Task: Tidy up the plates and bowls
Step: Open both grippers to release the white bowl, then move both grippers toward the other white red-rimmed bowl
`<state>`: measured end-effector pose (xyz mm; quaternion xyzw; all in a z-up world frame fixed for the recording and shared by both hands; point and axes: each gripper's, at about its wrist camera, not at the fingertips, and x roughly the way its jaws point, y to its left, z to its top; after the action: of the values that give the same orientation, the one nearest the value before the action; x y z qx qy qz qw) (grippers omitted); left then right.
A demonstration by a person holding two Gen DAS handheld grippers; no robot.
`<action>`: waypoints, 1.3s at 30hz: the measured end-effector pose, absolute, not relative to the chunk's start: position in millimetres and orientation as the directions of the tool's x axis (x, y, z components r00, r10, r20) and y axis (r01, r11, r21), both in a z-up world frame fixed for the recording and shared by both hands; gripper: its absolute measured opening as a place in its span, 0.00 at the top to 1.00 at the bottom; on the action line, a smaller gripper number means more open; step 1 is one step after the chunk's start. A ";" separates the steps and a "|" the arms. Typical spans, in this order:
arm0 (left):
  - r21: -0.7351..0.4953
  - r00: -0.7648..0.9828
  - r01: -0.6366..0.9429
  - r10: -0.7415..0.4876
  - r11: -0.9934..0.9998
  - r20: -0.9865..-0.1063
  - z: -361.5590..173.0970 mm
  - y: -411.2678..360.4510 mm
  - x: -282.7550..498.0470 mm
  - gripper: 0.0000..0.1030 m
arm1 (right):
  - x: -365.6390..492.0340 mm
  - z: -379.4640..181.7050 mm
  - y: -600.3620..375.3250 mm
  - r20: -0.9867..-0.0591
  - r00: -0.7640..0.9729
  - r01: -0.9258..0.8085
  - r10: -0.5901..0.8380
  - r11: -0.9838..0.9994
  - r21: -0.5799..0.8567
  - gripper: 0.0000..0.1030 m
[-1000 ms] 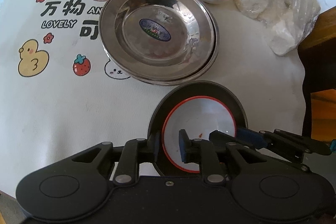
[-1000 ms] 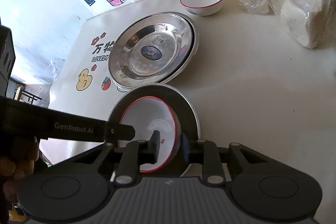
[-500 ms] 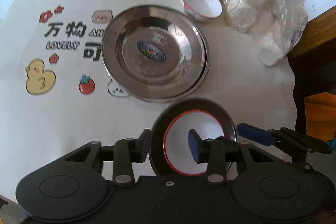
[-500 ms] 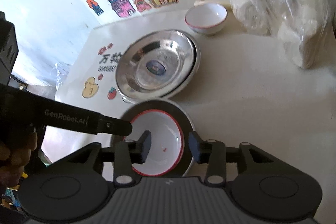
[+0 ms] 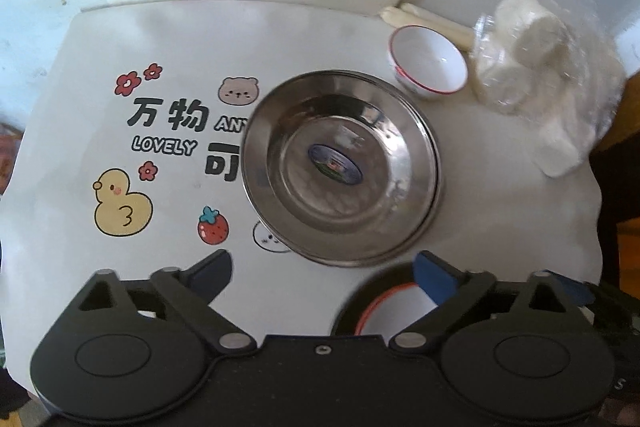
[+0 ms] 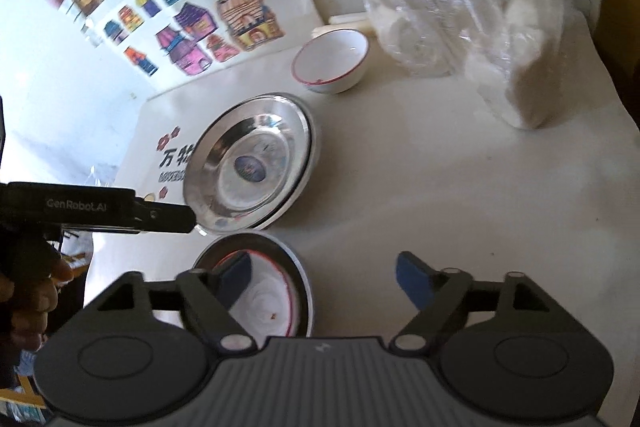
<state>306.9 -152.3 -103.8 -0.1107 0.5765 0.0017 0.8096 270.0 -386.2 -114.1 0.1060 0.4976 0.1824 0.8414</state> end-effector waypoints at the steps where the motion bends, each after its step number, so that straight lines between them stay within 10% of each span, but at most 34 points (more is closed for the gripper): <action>1: -0.178 0.336 -0.138 -0.123 0.974 -0.934 -104.9 -151.6 309.6 0.01 | 271.7 -115.0 -388.6 -0.798 0.440 -0.196 0.412 0.911 0.362 0.13; 7: -0.199 0.352 -0.152 -0.136 0.968 -0.926 -109.2 -155.9 329.9 0.01 | 282.6 -116.8 -402.6 -0.773 0.475 -0.178 0.421 0.906 0.384 0.00; 39: 0.025 0.455 0.084 -0.016 0.996 -0.890 -115.3 -199.7 493.3 0.01 | 398.6 -146.1 -388.4 -0.677 0.631 0.072 0.379 0.840 0.538 0.04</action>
<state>493.3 -199.7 -115.3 0.0327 0.5210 -0.0292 0.8524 398.6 -388.4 -146.1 0.2684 0.4201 0.0889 0.8623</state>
